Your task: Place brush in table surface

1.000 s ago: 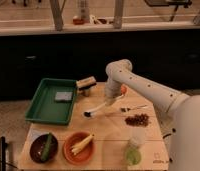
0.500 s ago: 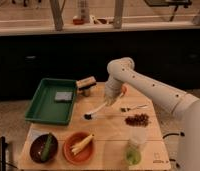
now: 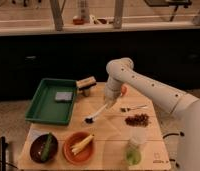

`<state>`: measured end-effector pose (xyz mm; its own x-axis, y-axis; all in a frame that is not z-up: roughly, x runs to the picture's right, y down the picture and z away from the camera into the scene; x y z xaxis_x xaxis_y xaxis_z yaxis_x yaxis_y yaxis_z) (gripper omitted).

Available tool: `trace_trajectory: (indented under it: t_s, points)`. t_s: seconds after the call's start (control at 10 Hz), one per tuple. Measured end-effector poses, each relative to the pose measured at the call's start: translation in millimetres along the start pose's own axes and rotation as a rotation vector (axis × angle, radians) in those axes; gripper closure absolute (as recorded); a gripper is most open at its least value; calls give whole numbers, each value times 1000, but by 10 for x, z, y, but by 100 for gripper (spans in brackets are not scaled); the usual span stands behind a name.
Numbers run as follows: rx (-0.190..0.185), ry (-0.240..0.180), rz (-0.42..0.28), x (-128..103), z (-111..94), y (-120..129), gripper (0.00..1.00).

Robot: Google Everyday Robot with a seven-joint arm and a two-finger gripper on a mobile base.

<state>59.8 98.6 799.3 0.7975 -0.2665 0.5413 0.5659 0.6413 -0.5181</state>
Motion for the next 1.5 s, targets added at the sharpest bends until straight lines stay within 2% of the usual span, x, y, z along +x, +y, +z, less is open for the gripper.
trace_trajectory:
  t_s: [1.5]
  points:
    - [-26, -21, -109, -79, 22, 141, 100]
